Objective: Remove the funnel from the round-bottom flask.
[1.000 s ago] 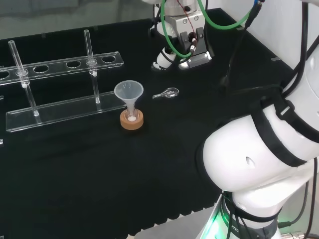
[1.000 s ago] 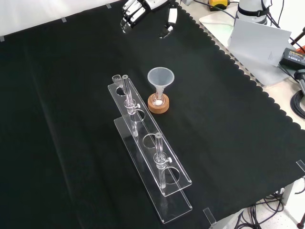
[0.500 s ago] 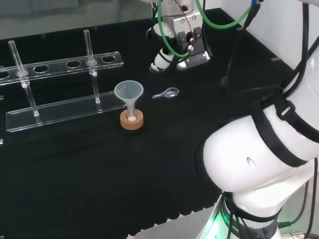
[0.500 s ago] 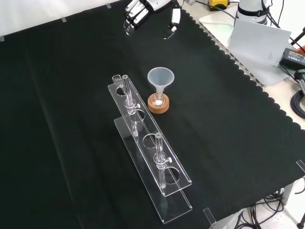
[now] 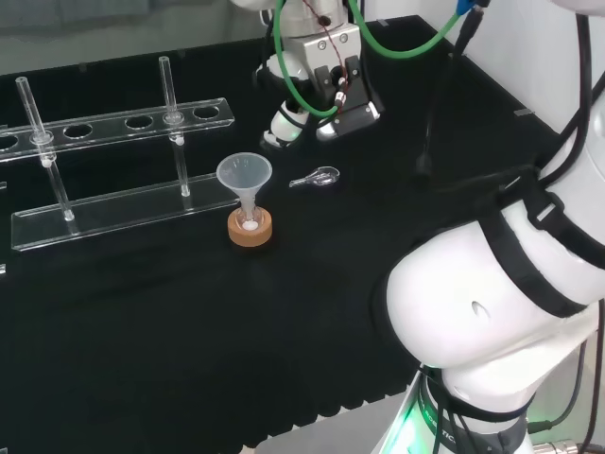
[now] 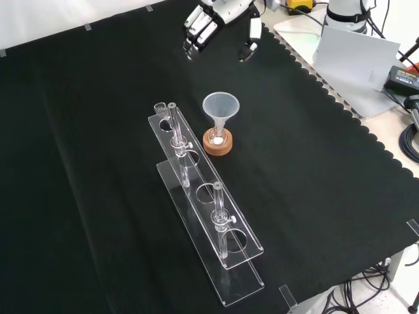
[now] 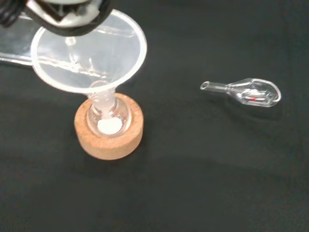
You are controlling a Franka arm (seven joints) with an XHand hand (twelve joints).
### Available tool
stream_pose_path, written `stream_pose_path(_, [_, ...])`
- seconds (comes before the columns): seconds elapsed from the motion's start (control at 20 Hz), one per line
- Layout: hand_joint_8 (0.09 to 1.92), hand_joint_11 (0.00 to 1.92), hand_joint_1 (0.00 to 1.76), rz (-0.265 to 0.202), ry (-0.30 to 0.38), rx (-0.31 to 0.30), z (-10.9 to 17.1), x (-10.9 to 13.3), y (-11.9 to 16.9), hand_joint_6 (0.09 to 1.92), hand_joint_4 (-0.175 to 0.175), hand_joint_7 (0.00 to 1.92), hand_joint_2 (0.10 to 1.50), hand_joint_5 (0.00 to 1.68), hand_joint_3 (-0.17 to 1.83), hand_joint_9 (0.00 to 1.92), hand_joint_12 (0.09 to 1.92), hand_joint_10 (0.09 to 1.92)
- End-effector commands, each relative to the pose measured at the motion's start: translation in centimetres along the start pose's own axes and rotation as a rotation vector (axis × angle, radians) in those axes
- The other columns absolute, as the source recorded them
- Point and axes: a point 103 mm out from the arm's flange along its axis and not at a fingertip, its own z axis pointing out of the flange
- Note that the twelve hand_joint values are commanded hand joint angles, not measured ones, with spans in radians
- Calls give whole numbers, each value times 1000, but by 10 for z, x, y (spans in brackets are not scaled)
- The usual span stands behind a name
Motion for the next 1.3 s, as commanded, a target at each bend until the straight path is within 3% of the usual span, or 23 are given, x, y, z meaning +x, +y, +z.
stream_pose_path(0.05, [664, 287, 771, -30, 5, 71, 14, 27, 7, 87, -38, 81, 601, 282, 595, 363, 1416, 678])
stream_pose_path(0.45, [667, 285, 719, -76, -21, 126, 32, 54, 22, 87, -62, 1, 608, 217, 522, 266, 1451, 767])
stream_pose_path(0.75, [549, 281, 715, -86, -48, 149, 47, 63, 32, 87, -65, 0, 616, 195, 485, 209, 1458, 801])
stream_pose_path(0.95, [365, 249, 719, -91, -48, 164, 56, 65, 37, 87, -65, 0, 624, 165, 457, 91, 1472, 837])
stream_pose_path(1.3, [215, 224, 646, -75, -111, 141, 67, 70, 43, 87, -63, 0, 617, 118, 407, 4, 1488, 872])
